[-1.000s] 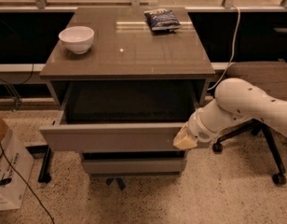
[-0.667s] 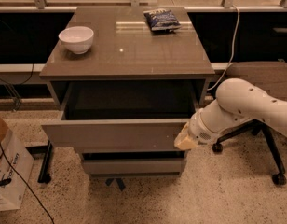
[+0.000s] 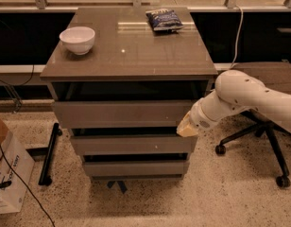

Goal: Close top drawer

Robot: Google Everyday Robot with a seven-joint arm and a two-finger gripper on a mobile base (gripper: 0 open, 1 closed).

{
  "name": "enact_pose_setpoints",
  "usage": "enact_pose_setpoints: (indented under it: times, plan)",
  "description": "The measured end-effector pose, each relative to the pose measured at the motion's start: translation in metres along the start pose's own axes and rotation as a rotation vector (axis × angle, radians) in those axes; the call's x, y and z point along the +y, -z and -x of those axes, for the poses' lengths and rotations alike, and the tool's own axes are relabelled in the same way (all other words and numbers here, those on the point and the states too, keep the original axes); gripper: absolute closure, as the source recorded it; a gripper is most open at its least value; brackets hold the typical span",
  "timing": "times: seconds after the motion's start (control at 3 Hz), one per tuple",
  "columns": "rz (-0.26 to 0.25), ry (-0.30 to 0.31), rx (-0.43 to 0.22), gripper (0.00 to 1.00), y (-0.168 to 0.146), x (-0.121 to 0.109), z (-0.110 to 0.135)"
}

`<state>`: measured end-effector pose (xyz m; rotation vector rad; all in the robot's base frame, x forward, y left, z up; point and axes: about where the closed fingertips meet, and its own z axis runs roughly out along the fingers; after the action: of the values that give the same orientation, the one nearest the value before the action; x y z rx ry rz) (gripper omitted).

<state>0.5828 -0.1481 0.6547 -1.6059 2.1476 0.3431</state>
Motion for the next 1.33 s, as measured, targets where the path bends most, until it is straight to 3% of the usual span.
enact_pose_setpoints:
  times: [0.67, 1.33]
  plan:
    - [-0.189, 0.074, -0.002, 1.00, -0.013, -0.064, 0.014]
    - [-0.183, 0.075, -0.003, 0.50, -0.017, -0.063, 0.015]
